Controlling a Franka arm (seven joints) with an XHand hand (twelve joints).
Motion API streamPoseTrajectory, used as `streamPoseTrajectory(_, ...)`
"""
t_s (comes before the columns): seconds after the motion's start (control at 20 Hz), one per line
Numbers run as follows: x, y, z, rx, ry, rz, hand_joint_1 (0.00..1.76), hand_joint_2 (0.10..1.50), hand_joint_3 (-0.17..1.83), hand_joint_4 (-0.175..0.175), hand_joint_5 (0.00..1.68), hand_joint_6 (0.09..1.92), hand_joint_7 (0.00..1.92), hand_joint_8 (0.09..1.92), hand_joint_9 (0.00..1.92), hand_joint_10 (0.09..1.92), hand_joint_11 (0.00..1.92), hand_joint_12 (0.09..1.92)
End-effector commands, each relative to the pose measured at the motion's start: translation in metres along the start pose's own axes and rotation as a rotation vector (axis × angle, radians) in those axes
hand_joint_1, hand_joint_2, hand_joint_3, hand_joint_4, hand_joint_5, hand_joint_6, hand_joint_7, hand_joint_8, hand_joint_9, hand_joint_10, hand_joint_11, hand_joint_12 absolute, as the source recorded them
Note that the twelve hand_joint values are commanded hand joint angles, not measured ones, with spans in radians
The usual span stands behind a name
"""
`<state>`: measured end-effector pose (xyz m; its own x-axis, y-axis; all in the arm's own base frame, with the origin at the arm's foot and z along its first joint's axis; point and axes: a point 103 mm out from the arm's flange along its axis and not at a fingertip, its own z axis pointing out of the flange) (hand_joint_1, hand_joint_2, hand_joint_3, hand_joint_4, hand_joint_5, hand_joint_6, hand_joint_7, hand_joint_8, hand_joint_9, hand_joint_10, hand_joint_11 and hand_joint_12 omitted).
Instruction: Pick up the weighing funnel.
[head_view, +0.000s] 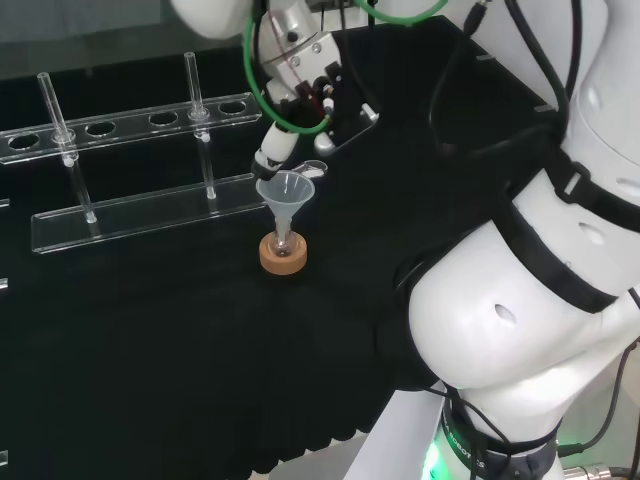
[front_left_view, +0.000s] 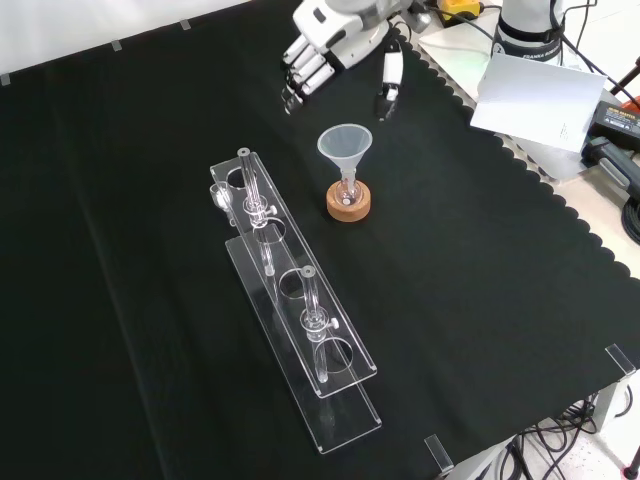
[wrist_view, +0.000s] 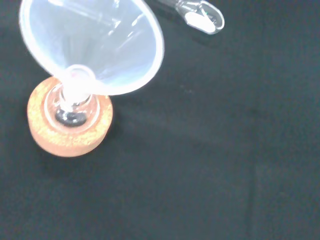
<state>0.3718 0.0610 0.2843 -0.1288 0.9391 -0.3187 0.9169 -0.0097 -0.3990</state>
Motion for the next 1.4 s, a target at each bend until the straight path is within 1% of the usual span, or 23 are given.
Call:
streamPoseTrajectory(0.05,-0.028,0.0,-0.003,-0.025,0.073,0.011,0.48,0.73,0.28,-0.038,0.21,0.09,0.1,0.63,0.32,0.71,0.19,1.39)
streamPoseTrajectory(0.25,-0.046,0.012,-0.004,-0.031,0.098,0.018,0.49,0.73,0.28,-0.038,0.22,0.09,0.1,0.63,0.33,0.71,0.2,1.39)
streamPoseTrajectory(0.4,-0.061,0.024,-0.003,-0.038,0.147,0.016,0.49,0.73,0.29,-0.04,0.23,0.09,0.12,0.64,0.35,0.71,0.2,1.39)
streamPoseTrajectory(0.5,-0.071,0.033,-0.003,-0.052,0.152,0.015,0.5,0.73,0.3,-0.042,0.25,0.09,0.14,0.65,0.37,0.7,0.22,1.38)
streamPoseTrajectory(0.6,-0.08,0.042,0.0,-0.055,0.176,0.013,0.5,0.73,0.3,-0.043,0.26,0.09,0.17,0.66,0.39,0.69,0.23,1.38)
streamPoseTrajectory(0.7,-0.088,0.053,0.003,-0.053,0.203,0.011,0.54,0.72,0.31,-0.045,0.28,0.09,0.2,0.67,0.42,0.68,0.26,1.36)
streamPoseTrajectory(0.85,-0.097,0.071,0.012,-0.051,0.208,0.01,0.6,0.7,0.33,-0.046,0.31,0.09,0.24,0.68,0.46,0.66,0.28,1.35)
streamPoseTrajectory(1.0,-0.104,0.089,0.024,-0.064,0.218,0.007,0.66,0.68,0.37,-0.045,0.35,0.09,0.29,0.68,0.53,0.63,0.32,1.33)
streamPoseTrajectory(1.1,-0.106,0.101,0.031,-0.06,0.232,-0.004,0.69,0.67,0.39,-0.044,0.38,0.09,0.33,0.68,0.57,0.62,0.34,1.33)
streamPoseTrajectory(1.25,-0.104,0.119,0.042,-0.065,0.226,-0.015,0.72,0.65,0.43,-0.044,0.42,0.09,0.37,0.68,0.61,0.6,0.37,1.32)
streamPoseTrajectory(1.4,-0.099,0.137,0.051,-0.056,0.214,-0.029,0.75,0.64,0.44,-0.043,0.45,0.09,0.4,0.69,0.64,0.6,0.39,1.31)
